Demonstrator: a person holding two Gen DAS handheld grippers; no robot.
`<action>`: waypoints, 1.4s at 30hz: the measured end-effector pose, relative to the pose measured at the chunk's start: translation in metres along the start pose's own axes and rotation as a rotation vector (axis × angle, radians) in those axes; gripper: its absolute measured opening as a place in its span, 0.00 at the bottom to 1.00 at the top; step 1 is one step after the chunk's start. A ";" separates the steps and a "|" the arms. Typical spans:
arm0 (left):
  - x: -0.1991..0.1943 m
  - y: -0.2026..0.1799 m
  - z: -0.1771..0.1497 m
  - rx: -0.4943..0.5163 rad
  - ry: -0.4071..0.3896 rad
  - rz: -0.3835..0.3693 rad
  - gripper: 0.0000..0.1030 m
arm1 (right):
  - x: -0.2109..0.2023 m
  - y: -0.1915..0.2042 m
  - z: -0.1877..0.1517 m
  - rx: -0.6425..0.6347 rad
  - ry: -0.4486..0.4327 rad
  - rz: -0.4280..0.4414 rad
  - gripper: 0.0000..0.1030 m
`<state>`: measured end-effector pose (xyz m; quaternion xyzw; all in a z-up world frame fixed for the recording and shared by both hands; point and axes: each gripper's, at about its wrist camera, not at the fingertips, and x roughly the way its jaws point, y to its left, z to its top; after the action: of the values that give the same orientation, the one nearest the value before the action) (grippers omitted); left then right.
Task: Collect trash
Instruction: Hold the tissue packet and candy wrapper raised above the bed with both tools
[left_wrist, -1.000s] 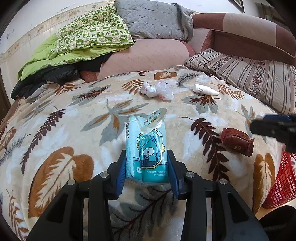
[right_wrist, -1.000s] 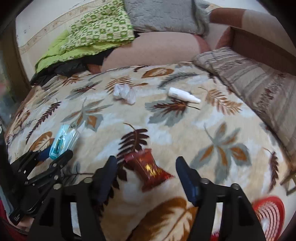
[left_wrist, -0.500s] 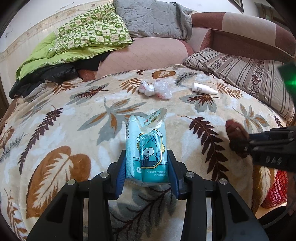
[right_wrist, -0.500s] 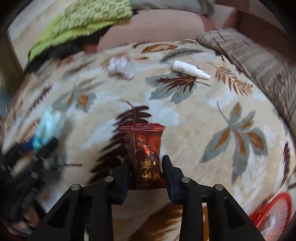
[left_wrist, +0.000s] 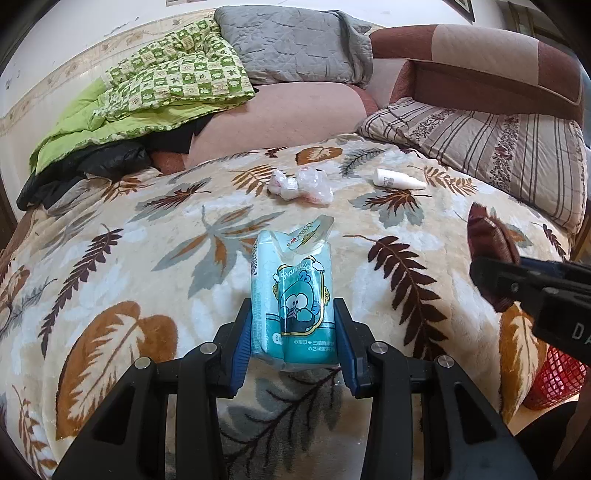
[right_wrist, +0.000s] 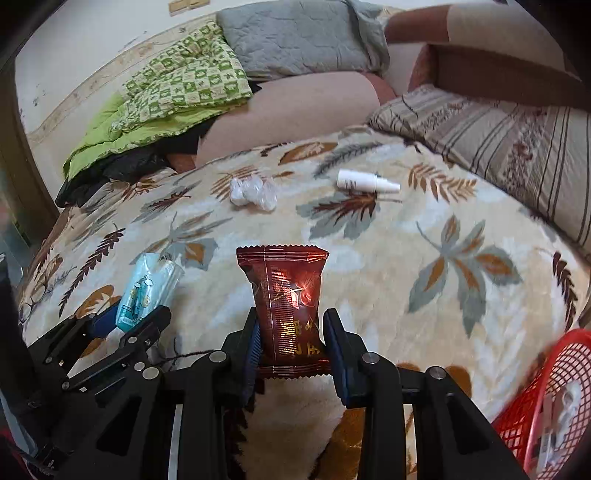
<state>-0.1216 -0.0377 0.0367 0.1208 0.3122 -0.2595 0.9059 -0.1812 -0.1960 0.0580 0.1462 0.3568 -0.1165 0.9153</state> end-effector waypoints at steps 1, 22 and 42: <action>-0.001 -0.001 0.000 0.004 -0.001 0.001 0.38 | 0.000 -0.002 0.000 0.010 0.000 0.000 0.35; 0.000 -0.004 0.000 0.026 -0.004 0.003 0.38 | -0.004 -0.008 -0.001 0.036 -0.021 0.016 0.35; -0.001 -0.007 0.000 0.023 -0.001 -0.004 0.38 | -0.005 -0.011 -0.001 0.041 -0.021 0.015 0.35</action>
<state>-0.1260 -0.0432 0.0371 0.1305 0.3088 -0.2647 0.9042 -0.1886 -0.2051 0.0588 0.1663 0.3437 -0.1186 0.9166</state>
